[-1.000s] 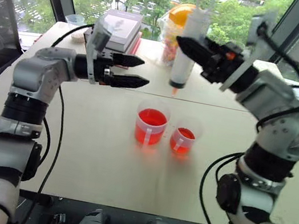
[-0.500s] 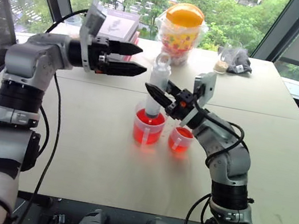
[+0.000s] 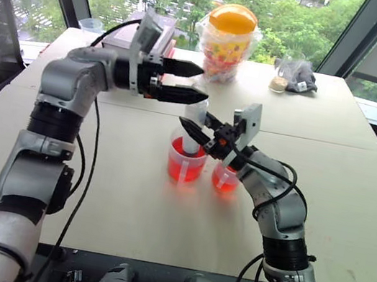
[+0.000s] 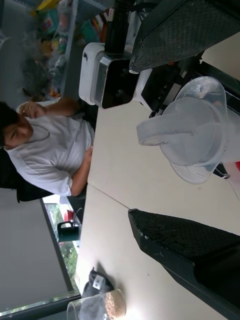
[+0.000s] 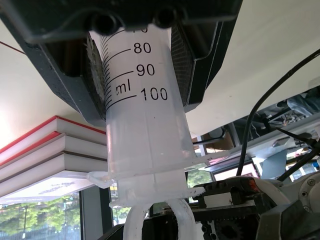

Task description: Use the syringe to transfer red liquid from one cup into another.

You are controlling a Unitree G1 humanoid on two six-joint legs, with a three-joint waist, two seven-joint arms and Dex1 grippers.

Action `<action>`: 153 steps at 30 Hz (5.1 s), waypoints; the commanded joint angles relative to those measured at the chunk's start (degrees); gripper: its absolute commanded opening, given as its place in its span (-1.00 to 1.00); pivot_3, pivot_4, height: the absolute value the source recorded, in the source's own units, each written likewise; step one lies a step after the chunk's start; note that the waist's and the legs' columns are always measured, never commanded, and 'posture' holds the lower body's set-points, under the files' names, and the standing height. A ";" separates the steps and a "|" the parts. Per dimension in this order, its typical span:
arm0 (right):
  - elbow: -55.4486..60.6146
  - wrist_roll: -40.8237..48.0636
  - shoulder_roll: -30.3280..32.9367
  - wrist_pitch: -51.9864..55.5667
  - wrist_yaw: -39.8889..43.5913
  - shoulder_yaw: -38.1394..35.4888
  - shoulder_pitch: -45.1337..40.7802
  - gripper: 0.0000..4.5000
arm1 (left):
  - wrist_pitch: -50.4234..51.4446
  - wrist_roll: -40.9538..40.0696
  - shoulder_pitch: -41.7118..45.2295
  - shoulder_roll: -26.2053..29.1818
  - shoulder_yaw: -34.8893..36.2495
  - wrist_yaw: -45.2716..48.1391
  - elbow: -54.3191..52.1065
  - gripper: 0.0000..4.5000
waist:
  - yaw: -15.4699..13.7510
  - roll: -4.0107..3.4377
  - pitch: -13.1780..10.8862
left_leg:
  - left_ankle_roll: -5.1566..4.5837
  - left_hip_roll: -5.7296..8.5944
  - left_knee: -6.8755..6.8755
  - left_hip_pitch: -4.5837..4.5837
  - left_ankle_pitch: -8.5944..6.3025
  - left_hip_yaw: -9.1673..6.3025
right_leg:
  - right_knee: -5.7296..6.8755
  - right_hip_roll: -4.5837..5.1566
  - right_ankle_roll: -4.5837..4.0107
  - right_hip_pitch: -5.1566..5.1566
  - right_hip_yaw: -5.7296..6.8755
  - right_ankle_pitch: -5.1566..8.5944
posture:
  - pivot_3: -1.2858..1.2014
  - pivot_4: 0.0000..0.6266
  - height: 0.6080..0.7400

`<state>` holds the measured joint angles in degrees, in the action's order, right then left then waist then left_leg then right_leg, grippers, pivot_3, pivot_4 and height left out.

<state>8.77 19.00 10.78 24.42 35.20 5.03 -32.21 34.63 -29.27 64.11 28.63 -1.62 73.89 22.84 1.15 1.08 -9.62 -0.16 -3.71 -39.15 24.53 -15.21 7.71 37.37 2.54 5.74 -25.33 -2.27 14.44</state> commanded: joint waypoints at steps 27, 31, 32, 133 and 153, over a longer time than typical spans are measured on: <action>2.18 0.43 2.60 1.66 0.75 1.79 0.00 -0.37 | -2.44 1.20 3.99 1.05 3.08 -1.05 2.54 -0.98 | -0.01 0.00 0.00 | 0.00 0.00 0.00 0.00 0.00 -0.01 | 0.00 0.00 0.00 0.00 0.00 0.00 | 0.03 -0.52 1.00; 2.47 0.67 2.73 2.44 1.04 1.98 0.47 -0.37 | -3.01 1.40 4.55 1.46 3.45 -1.30 3.31 -0.98 | -0.07 0.00 0.00 | 0.00 0.00 0.00 0.00 0.00 0.00 | 0.00 0.00 0.00 0.00 0.00 0.00 | 0.03 -0.52 1.00; 2.42 0.65 2.76 2.49 1.16 2.07 0.59 -0.37 | -3.19 1.44 4.83 1.50 3.57 -1.42 3.55 -0.98 | -0.08 0.00 0.00 | 0.00 0.00 0.00 0.00 0.00 0.00 | 0.00 0.00 0.00 0.00 -0.01 0.00 | 0.03 -0.52 1.00; 25.49 14.50 11.60 14.27 -17.78 -14.50 11.77 -0.37 | -16.39 8.96 22.94 -19.25 0.41 3.34 29.43 0.98 | -0.19 0.03 -0.01 | -0.07 0.06 0.03 0.06 -0.03 -0.09 | -0.18 -0.01 -0.02 0.01 -0.06 0.02 | 0.03 -0.52 1.00; 26.68 14.62 13.18 15.24 -18.21 -15.20 9.91 -0.37 | -19.36 12.55 20.90 -21.89 -1.20 6.89 30.03 -0.98 | -0.25 0.04 -0.01 | -0.09 0.06 0.03 0.10 -0.05 -0.13 | -0.21 -0.01 -0.02 0.00 -0.06 0.02 | 0.03 -0.52 1.00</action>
<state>32.17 32.62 23.49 40.73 17.13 -8.90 -20.11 16.55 -17.91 85.70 6.98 -1.45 79.48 55.15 0.90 1.12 -9.63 -0.26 -3.65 -39.12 24.63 -15.26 7.58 37.16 2.53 5.71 -25.32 -2.33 14.46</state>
